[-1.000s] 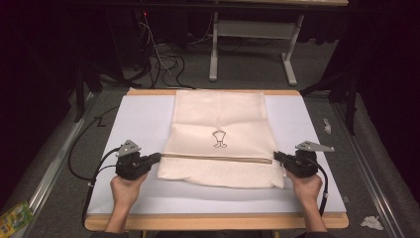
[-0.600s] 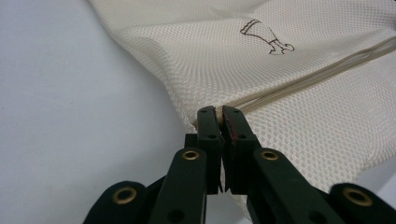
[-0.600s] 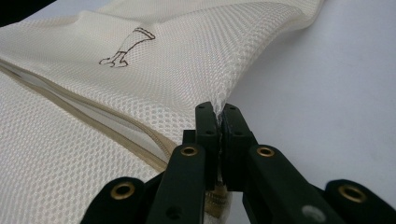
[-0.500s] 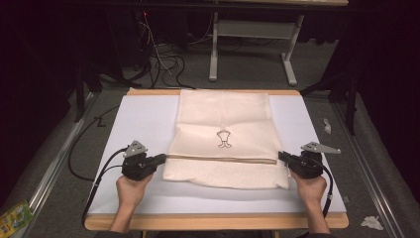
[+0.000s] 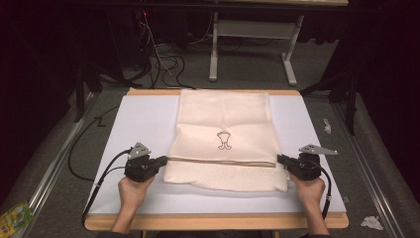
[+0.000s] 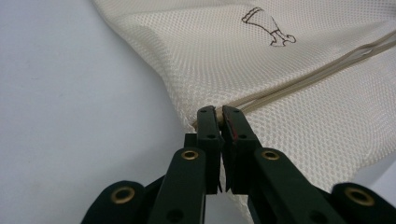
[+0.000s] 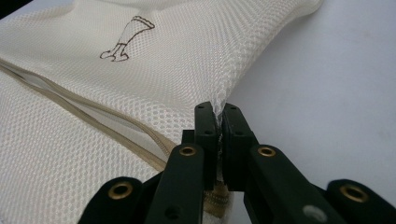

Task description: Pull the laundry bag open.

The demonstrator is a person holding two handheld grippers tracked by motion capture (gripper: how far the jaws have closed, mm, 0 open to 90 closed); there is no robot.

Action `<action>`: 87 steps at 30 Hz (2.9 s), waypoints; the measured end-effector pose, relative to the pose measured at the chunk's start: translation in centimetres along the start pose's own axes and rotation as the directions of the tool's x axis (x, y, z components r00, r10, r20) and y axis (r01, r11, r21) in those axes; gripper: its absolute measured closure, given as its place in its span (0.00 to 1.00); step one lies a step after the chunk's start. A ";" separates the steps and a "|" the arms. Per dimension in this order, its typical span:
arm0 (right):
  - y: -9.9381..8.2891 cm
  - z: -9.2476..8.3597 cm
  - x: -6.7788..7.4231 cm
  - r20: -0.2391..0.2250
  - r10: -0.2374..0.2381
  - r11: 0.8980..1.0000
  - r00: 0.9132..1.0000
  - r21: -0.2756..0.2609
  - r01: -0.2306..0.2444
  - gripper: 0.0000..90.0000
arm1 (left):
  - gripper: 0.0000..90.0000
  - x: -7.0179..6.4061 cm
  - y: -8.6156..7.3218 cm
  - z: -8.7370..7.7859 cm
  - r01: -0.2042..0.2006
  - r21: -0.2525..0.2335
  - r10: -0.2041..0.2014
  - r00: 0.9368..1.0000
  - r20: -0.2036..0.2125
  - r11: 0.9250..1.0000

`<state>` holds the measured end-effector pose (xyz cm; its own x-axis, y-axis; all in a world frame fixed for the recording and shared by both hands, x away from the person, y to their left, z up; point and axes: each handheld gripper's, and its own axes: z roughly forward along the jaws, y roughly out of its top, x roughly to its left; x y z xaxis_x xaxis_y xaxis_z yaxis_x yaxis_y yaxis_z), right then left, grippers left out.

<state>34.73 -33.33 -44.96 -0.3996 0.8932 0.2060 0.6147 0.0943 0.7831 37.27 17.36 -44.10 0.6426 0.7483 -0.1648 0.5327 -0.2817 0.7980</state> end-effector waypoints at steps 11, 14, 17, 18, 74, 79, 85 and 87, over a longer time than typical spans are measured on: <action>-0.6 0.8 0.0 -0.002 -0.001 0.999 1.000 0.042 0.001 0.96 | 0.96 0.0 -0.9 0.2 0.003 0.035 -0.003 1.000 -0.007 0.999; -0.6 0.9 0.1 -0.001 -0.008 0.999 1.000 0.052 0.008 0.96 | 0.96 0.1 -1.1 0.2 0.007 0.047 -0.006 1.000 -0.012 0.999; -0.7 1.1 0.2 0.000 -0.019 0.998 1.000 0.066 0.019 0.95 | 0.96 -0.1 -1.5 0.4 -0.008 0.065 0.010 1.000 -0.028 0.998; -0.8 1.2 0.2 0.003 -0.022 0.998 1.000 0.065 0.021 0.95 | 0.96 -0.1 -1.6 0.5 -0.012 0.071 0.014 0.999 -0.032 0.997; -1.6 -5.8 -4.4 0.178 0.061 0.982 0.982 -0.186 -0.028 0.52 | 0.53 3.4 -1.3 -4.7 0.050 -0.125 -0.075 0.976 -0.204 0.991; -1.9 -6.3 -4.9 0.184 0.081 0.980 0.980 -0.196 -0.044 0.53 | 0.52 3.9 -1.6 -4.8 0.070 -0.124 -0.096 0.972 -0.214 0.990; -2.0 -6.2 -5.4 0.191 0.102 0.979 0.976 -0.196 -0.064 0.53 | 0.52 4.5 -1.9 -5.0 0.088 -0.143 -0.119 0.967 -0.226 0.986; -2.1 -6.1 -5.6 0.196 0.104 0.979 0.975 -0.194 -0.066 0.54 | 0.52 4.7 -2.0 -5.0 0.095 -0.143 -0.126 0.965 -0.228 0.985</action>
<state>31.55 -41.19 -44.15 -0.1921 0.9670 0.1674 0.4958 -0.0515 0.8669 36.43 24.42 -43.57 0.4274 0.8950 -0.1277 0.5073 -0.1205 0.8533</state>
